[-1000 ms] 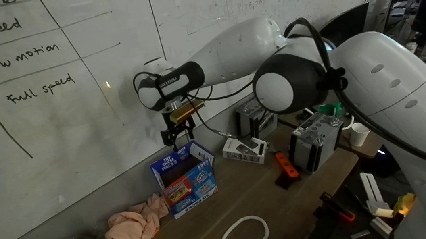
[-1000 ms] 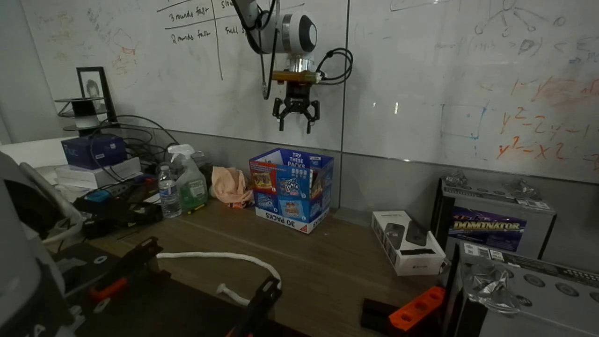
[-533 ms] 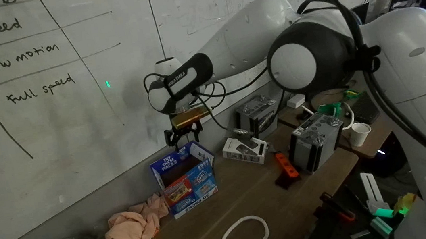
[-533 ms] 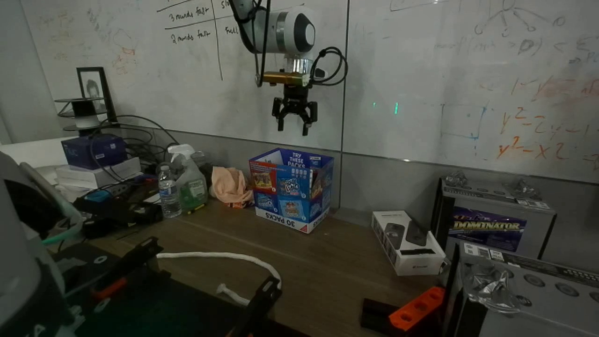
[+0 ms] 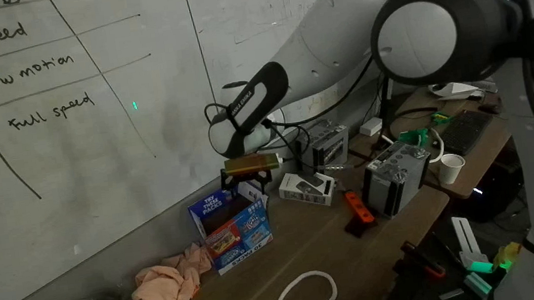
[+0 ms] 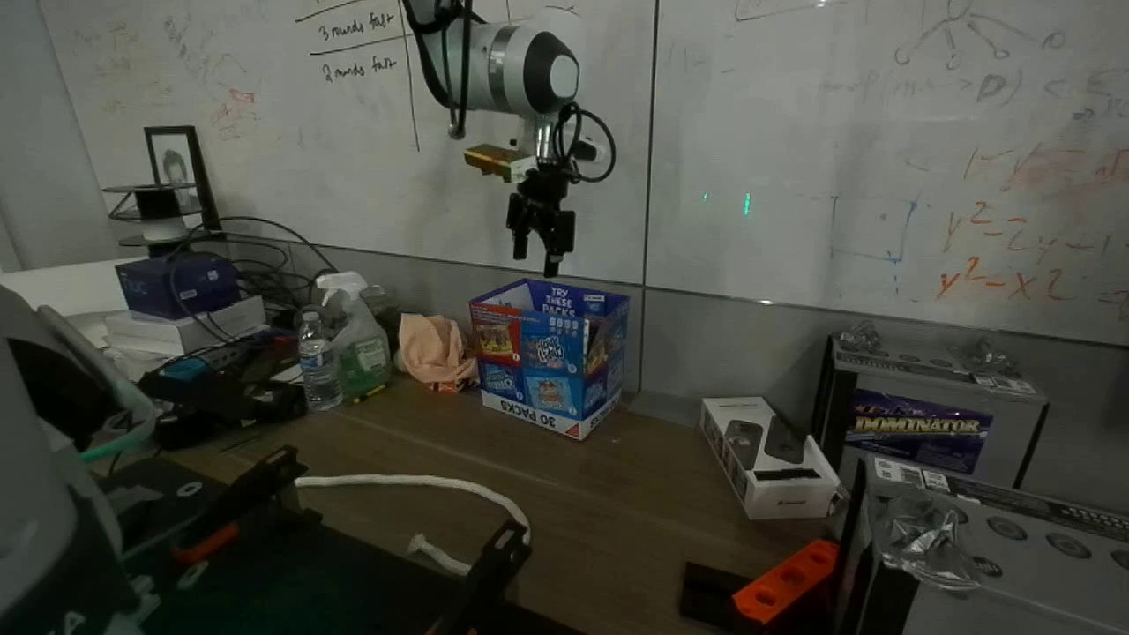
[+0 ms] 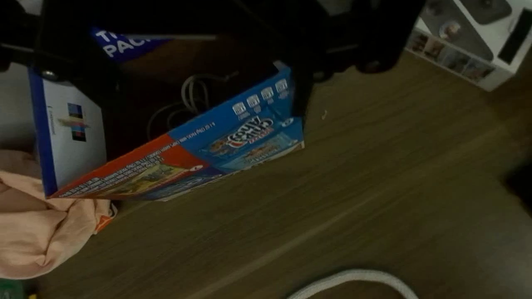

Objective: Put the two ropes in the box one at a time

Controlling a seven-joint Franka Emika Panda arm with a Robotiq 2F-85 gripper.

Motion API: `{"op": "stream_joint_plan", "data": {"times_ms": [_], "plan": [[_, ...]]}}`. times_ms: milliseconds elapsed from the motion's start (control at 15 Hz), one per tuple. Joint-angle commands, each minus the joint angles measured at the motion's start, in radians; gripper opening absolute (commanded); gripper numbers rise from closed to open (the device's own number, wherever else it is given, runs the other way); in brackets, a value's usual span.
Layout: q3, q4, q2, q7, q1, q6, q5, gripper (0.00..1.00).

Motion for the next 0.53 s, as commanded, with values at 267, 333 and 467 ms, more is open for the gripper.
{"op": "stream_joint_plan", "data": {"times_ms": [267, 333, 467], "plan": [[0.003, -0.484, -0.193, 0.246, 0.065, 0.351, 0.182, 1.00], [0.014, -0.544, -0.205, 0.267, 0.066, 0.403, 0.215, 1.00], [0.039, -0.586, -0.183, 0.290, 0.051, 0.453, 0.297, 1.00]]}}
